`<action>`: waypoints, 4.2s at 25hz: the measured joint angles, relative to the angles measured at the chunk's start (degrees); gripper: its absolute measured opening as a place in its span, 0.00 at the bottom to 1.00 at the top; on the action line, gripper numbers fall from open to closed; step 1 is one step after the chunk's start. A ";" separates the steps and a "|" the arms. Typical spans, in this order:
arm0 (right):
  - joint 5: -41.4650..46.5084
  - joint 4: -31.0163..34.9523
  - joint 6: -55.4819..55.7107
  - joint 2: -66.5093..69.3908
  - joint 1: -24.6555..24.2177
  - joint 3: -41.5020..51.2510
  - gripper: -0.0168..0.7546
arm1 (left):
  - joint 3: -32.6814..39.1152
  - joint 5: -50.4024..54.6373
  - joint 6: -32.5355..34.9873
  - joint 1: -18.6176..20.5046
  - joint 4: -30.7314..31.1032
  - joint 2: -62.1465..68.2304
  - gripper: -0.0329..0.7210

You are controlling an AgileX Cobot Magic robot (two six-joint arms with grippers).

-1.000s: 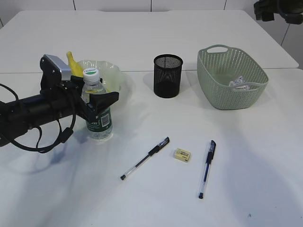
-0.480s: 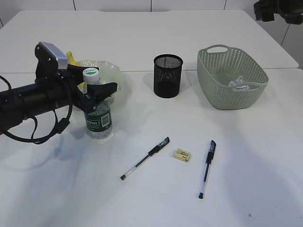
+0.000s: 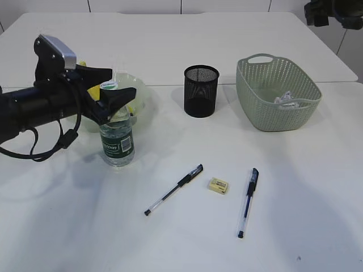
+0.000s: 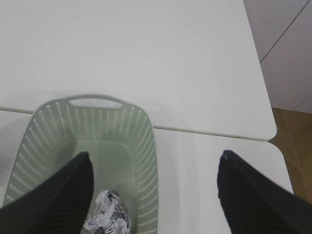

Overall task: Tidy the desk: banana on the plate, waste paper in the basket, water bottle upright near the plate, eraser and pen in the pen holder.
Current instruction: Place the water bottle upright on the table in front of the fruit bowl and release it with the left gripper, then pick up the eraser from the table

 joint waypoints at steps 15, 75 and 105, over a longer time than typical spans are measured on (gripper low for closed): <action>4.17 -0.85 0.00 -3.80 0.00 0.00 0.78 | 0.20 11.86 -1.80 0.00 -1.99 -10.19 0.82; 41.72 32.18 -52.44 -8.32 10.64 0.00 0.78 | 0.51 64.29 -1.94 0.00 -16.32 -50.93 0.82; 41.81 22.04 -42.30 4.28 21.00 0.00 0.78 | 0.51 68.63 -1.94 0.00 -16.96 -54.77 0.82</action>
